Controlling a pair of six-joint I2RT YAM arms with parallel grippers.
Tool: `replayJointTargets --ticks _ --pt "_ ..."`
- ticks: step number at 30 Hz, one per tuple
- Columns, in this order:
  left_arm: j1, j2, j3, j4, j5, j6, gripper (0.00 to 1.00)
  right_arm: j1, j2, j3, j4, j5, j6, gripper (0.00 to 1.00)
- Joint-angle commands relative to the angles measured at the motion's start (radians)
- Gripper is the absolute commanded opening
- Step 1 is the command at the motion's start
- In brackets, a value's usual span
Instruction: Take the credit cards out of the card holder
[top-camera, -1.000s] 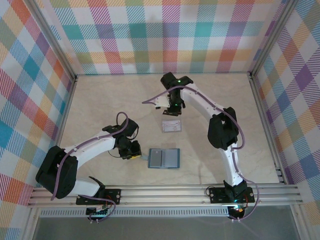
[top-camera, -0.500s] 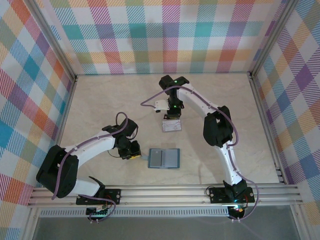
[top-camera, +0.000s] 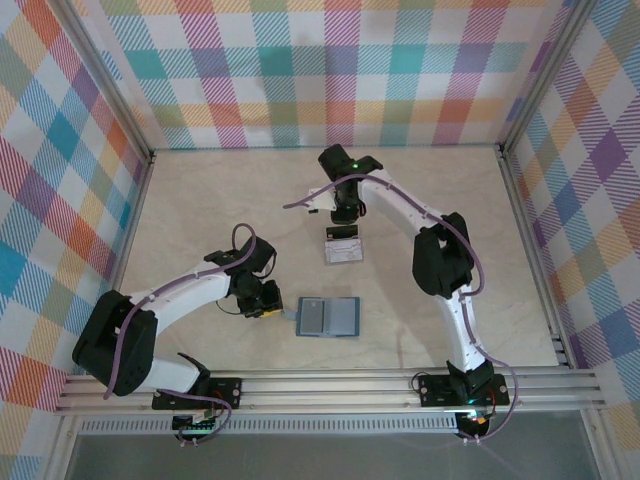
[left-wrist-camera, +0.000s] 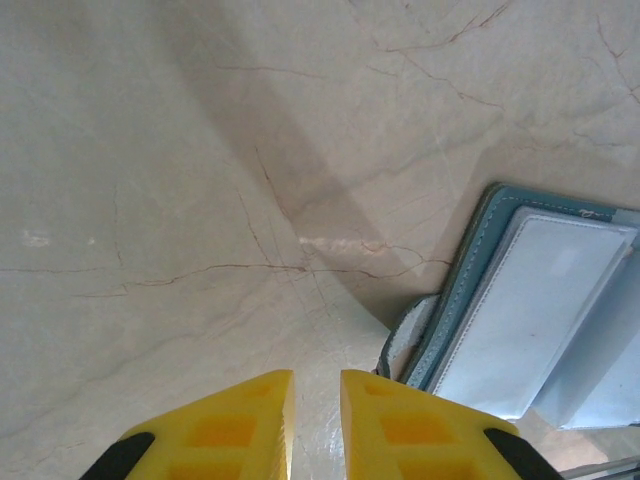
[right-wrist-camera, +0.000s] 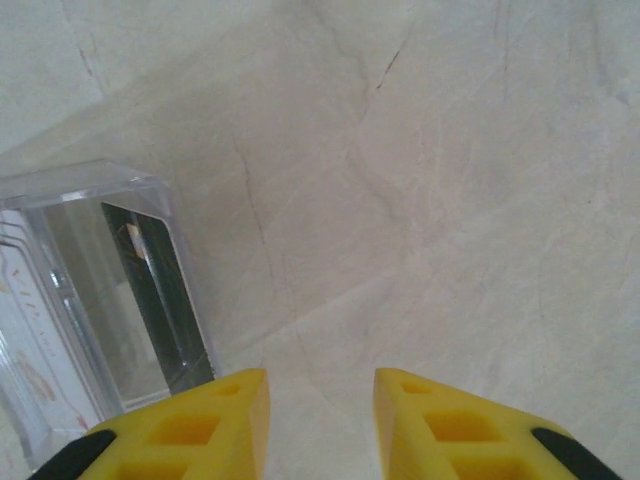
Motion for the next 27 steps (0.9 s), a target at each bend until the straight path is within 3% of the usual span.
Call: replayJointTargets --ticks 1,17,27 --pt "0.01 0.013 -0.001 -0.012 0.022 0.015 0.2 -0.005 -0.028 -0.038 0.037 -0.004 0.016 0.36" --pt "0.011 0.01 0.006 -0.02 0.031 0.019 0.21 -0.002 -0.044 -0.079 0.005 -0.034 0.026 0.4" --pt "0.012 -0.012 0.019 -0.018 0.043 0.024 0.21 0.001 -0.166 -0.113 0.099 -0.041 0.133 0.4"
